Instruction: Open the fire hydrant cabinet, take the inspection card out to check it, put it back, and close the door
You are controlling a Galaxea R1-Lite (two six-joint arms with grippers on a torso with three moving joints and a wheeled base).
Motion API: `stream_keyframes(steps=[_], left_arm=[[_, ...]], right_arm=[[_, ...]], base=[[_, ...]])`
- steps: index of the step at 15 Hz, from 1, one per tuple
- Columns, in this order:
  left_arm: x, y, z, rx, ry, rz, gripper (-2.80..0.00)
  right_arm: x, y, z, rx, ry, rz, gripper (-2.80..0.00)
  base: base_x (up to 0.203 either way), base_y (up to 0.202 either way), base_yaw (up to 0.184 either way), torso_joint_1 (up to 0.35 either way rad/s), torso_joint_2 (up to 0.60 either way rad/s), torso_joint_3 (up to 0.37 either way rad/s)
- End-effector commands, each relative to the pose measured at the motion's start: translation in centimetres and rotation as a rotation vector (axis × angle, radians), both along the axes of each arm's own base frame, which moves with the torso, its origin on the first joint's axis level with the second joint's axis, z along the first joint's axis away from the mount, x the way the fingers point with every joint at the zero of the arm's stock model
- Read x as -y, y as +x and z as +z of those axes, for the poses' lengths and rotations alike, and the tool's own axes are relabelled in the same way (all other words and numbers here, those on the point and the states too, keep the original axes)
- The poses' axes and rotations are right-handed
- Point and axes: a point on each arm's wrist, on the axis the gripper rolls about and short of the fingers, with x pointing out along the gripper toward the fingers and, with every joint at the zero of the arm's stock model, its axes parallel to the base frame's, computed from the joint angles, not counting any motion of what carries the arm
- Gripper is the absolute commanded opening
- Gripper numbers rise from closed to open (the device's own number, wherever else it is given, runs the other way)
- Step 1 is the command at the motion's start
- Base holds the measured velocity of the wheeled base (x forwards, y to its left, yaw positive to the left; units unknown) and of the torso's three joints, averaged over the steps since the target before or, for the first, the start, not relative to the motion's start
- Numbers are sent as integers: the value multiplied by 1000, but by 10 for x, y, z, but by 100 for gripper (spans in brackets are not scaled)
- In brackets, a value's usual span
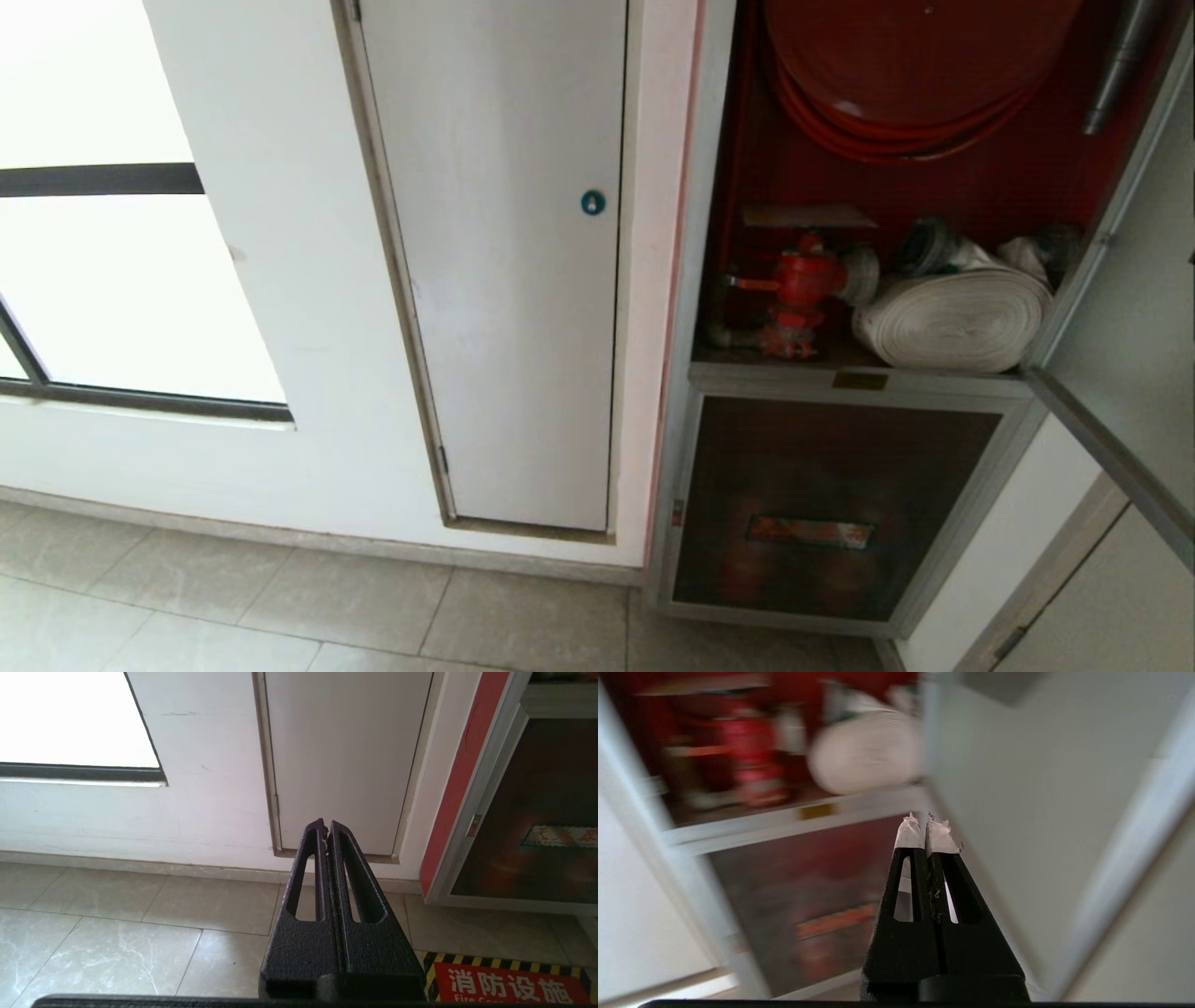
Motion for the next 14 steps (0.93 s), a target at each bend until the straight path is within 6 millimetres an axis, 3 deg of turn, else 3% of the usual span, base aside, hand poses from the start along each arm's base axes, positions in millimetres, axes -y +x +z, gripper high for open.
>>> stream_keyframes(steps=[1,10,14], left_arm=[[0,0,0,0,0,0,-280],[0,0,0,-2,0,0,-280],[0,0,0,0,0,0,-280]], right_arm=[[1,11,4,-30,3,-68,-280],[7,-24,61,185,19,-470,-280],[9,-23,83,225,10,-579,-280]], base=[[0,0,0,0,0,0],[0,0,0,0,0,0],[0,0,0,0,0,0]])
